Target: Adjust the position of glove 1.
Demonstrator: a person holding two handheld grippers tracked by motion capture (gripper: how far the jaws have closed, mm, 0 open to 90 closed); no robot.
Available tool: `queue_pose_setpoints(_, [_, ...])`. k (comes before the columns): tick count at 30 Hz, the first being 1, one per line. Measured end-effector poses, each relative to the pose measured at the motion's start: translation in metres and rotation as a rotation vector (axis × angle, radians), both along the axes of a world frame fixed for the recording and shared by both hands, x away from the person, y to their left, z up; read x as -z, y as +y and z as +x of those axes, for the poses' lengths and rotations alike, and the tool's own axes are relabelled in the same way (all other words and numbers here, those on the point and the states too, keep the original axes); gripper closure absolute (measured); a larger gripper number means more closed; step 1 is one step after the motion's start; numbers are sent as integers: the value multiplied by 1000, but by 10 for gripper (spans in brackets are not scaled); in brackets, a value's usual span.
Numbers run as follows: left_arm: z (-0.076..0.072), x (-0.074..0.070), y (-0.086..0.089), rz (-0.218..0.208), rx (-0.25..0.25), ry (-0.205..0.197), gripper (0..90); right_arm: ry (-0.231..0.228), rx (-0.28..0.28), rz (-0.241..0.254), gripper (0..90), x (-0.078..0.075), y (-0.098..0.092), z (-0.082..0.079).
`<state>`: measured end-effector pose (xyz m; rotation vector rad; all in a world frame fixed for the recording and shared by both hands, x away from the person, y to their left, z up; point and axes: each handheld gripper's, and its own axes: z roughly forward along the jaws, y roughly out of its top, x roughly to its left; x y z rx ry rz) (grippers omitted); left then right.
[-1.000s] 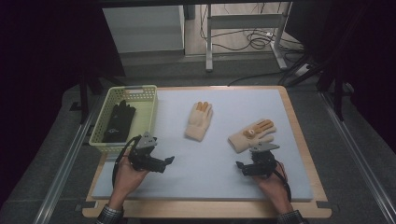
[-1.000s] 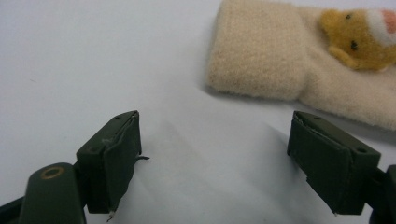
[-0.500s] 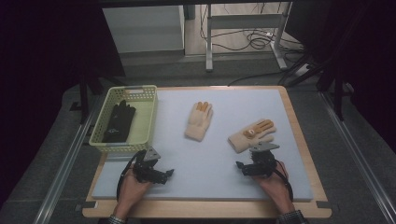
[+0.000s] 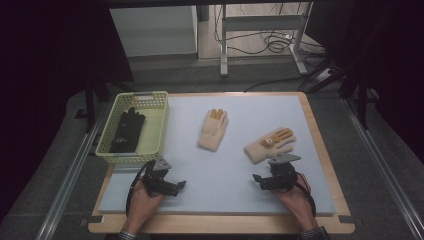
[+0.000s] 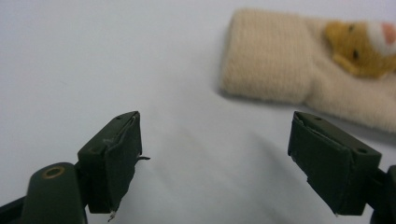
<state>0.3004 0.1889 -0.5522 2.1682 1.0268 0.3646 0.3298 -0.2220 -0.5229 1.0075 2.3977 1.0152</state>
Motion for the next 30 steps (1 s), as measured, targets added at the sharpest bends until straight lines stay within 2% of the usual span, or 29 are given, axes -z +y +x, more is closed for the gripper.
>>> queue_pose_setpoints(5, [0, 0, 0, 0, -1, -1, 20, 0, -19, 51, 172, -15, 6, 0])
queue_pose_setpoints(12, [0, 0, 0, 1, -2, -3, 21, 1, -74, 33, 207, -26, 35, 13])
queue_pose_setpoints(14, [0, 0, 0, 1, -2, -3, 21, -1, -107, 30, 241, -28, 46, 19])
queue_pose_setpoints(19, [0, 0, 0, 2, -2, -4, 22, 13, -116, 34, 334, -27, 66, 38])
queue_pose_setpoints(22, [-1, 0, -1, 4, -2, -8, 23, 15, -140, 6, 439, -25, 78, 50])
queue_pose_setpoints(24, [-1, 0, -1, 5, -2, -9, 24, 9, -145, 2, 468, -25, 82, 53])
queue_pose_setpoints(30, [-1, 0, -1, 6, -2, -11, 24, -2, -149, 4, 547, -24, 110, 77])
